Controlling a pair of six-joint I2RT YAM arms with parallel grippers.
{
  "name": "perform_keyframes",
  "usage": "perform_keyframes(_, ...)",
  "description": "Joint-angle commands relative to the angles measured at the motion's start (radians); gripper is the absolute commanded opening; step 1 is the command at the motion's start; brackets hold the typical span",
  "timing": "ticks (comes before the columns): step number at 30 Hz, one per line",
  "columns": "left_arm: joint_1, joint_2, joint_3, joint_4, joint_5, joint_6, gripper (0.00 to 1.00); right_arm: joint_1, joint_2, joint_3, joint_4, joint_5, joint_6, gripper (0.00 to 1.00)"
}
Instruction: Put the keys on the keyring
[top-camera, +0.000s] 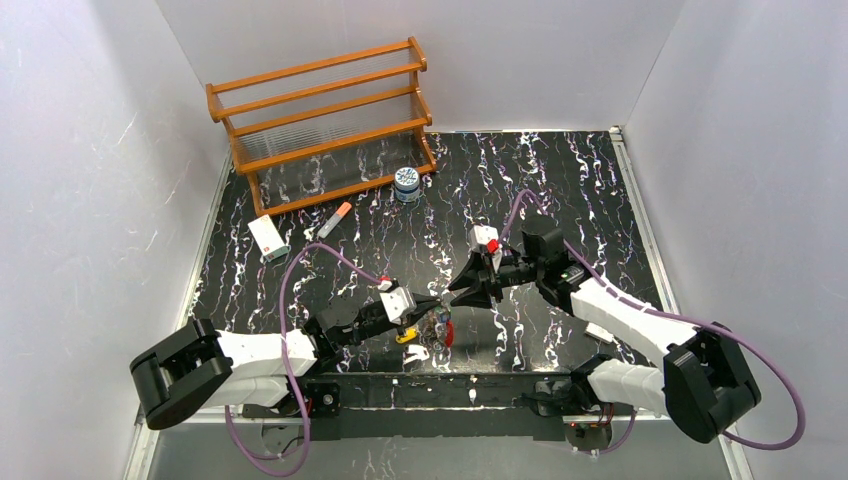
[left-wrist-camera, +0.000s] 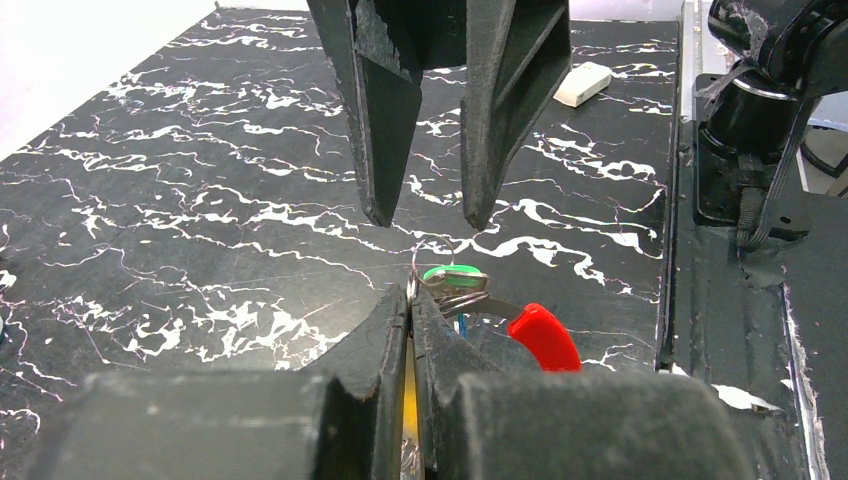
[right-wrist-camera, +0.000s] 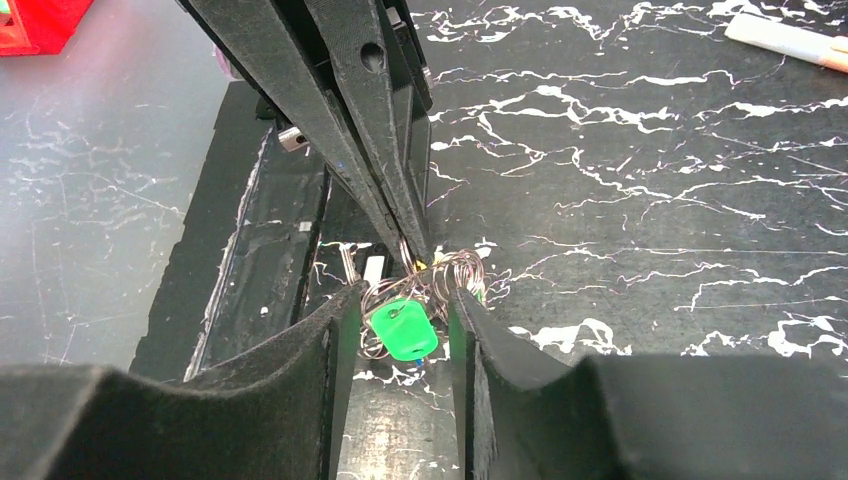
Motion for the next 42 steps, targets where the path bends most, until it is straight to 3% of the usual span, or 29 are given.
perform_keyframes(1, -0.001, -0.026, -0.002, 0.053, -0.001, -0.002, 0.0, -0.002, 0.017, 0.055, -0.01, -0.023, -0.018, 0.44)
perform_keyframes(16, -0.001, -0.012, 0.009, 0.053, 0.01, -0.002, 0.0, -0.002, 0.092, 0.094, -0.047, -0.027, -0.036, 0.27)
perform_keyframes(28, -0.002, -0.006, 0.012, 0.053, 0.011, -0.003, 0.0, -0.003, 0.109, 0.092, -0.059, -0.063, -0.035, 0.27)
perform_keyframes(37, -0.001, -0.009, 0.009, 0.053, 0.013, -0.002, 0.0, -0.003, 0.12, 0.089, -0.078, -0.054, -0.05, 0.01)
perform_keyframes(42, -0.001, -0.015, 0.005, 0.053, 0.013, -0.001, 0.0, -0.003, 0.122, 0.08, -0.081, -0.032, -0.055, 0.01)
